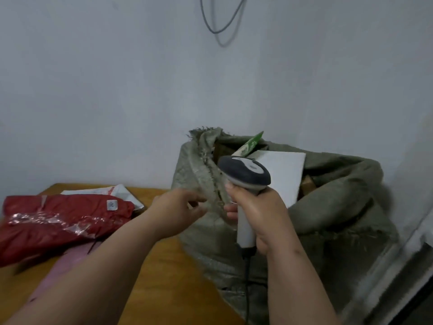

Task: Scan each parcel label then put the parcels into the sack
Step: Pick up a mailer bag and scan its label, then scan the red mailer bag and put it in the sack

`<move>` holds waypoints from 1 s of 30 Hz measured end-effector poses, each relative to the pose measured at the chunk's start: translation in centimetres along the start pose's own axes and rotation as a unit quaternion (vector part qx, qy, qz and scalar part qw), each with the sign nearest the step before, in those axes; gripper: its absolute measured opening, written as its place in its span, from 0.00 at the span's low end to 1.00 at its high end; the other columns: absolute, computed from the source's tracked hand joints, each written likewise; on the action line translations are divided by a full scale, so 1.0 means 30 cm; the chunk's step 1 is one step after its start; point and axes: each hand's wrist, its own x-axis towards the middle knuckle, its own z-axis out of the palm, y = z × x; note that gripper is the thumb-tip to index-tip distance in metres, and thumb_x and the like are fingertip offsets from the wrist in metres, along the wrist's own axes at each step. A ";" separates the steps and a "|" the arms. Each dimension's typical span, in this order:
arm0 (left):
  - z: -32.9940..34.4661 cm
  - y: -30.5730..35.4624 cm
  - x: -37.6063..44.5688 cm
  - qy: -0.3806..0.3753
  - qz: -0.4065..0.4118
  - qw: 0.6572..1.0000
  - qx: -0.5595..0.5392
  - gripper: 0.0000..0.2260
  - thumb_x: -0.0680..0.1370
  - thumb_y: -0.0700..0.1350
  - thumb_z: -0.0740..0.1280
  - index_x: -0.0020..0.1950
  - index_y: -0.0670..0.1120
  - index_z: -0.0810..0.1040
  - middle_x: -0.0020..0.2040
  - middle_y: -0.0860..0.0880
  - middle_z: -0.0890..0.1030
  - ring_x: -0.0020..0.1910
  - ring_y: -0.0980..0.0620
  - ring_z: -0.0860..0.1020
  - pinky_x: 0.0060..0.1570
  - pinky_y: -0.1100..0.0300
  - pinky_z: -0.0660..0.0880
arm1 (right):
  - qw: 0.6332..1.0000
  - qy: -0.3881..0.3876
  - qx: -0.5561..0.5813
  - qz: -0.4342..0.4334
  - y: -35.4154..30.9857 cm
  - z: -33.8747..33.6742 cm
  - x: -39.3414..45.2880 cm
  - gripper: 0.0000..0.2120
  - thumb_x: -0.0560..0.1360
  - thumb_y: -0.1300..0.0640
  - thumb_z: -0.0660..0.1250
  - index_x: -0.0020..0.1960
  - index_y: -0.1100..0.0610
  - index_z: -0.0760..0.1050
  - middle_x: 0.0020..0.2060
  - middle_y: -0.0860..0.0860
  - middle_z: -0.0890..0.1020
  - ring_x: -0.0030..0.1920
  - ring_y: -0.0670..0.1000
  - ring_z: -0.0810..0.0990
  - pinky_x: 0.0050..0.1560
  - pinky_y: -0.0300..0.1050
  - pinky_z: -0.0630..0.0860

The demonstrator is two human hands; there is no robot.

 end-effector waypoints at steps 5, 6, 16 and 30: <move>-0.061 -0.330 -0.198 0.064 -0.115 0.973 -0.190 0.09 0.80 0.51 0.67 0.59 0.53 0.81 0.49 0.56 0.82 0.49 0.58 0.79 0.50 0.60 0.77 | 0.999 -0.029 -0.027 0.015 0.077 0.320 -0.065 0.07 0.73 0.49 0.75 0.41 0.50 0.80 0.32 0.47 0.86 0.35 0.47 0.86 0.41 0.44 0.82; -0.068 -0.392 -0.233 0.072 -0.137 0.965 -0.210 0.08 0.80 0.50 0.67 0.59 0.52 0.81 0.49 0.56 0.82 0.50 0.58 0.79 0.49 0.61 0.76 | 0.998 -0.038 -0.036 0.016 0.093 0.379 -0.071 0.07 0.73 0.49 0.75 0.41 0.50 0.80 0.32 0.48 0.86 0.34 0.47 0.85 0.39 0.42 0.81; -0.092 -0.879 -0.392 0.153 -0.319 0.872 -0.339 0.04 0.80 0.47 0.68 0.48 0.52 0.82 0.45 0.50 0.84 0.43 0.52 0.80 0.38 0.62 0.73 | 0.988 -0.132 -0.062 0.043 0.244 0.869 0.030 0.05 0.73 0.53 0.76 0.42 0.51 0.81 0.30 0.48 0.85 0.32 0.47 0.85 0.37 0.45 0.83; -0.104 -1.458 -0.241 0.285 -0.474 0.767 -0.325 0.07 0.80 0.43 0.68 0.58 0.47 0.77 0.52 0.49 0.81 0.47 0.54 0.78 0.40 0.60 0.70 | 0.955 -0.207 -0.031 0.211 0.559 1.390 0.425 0.11 0.73 0.53 0.76 0.46 0.60 0.82 0.30 0.52 0.85 0.29 0.48 0.83 0.30 0.39 0.78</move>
